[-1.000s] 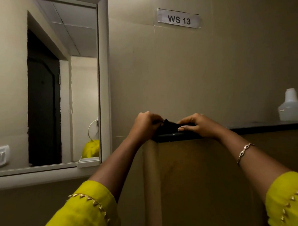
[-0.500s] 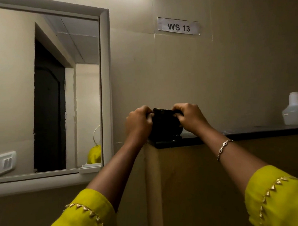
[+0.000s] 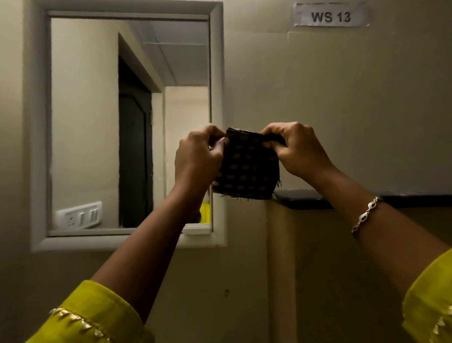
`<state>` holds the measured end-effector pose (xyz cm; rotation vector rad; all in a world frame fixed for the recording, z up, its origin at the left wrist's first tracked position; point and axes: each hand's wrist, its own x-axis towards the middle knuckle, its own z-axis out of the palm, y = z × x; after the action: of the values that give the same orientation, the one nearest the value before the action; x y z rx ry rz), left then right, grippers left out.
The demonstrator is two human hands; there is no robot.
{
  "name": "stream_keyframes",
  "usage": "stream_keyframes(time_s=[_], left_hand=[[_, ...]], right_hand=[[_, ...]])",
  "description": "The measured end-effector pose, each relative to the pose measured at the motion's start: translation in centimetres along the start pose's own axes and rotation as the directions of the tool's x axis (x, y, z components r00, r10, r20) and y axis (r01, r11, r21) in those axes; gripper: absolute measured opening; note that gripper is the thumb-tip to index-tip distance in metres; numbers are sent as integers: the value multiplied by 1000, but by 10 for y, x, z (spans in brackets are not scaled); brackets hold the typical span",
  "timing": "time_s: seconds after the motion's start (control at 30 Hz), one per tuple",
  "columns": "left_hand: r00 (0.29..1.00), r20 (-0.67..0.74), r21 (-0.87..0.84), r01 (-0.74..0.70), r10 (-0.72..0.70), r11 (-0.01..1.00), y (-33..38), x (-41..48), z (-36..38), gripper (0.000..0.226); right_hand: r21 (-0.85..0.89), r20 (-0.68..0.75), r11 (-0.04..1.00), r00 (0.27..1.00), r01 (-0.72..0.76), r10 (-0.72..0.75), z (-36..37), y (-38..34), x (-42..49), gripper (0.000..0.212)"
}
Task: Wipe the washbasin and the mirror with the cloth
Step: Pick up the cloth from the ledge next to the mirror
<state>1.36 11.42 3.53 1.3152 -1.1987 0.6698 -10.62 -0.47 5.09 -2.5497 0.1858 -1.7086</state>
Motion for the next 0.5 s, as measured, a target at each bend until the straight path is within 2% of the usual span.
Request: stream_keyframes(time_s=[0.13,0.27,0.37,0.43,0.5], left_hand=[[996,90,62,16,-22,998,-15,-17,-31,11],[986,156,145,42,-65,989,-35,-43,-61,11],[962,232,189,97,-141,977,-52,-65,-83,9],[938,289,216,130,-190,968,-63,-80,-97,7],[911,335,240,166,-242,957,-73,-95,-110,8]], right_hand=[[160,128,984,990,-83,63,21,-21,-16,17],[314,353,918,927,-243,125,47,-40,-39,14],[392,526,845,842,-364,119,68,-51,-58,18],[383,631,840,773,-384,67,82,-55,-69,14],[375,743,840,669,-392,-19,95,-60,-81,10]])
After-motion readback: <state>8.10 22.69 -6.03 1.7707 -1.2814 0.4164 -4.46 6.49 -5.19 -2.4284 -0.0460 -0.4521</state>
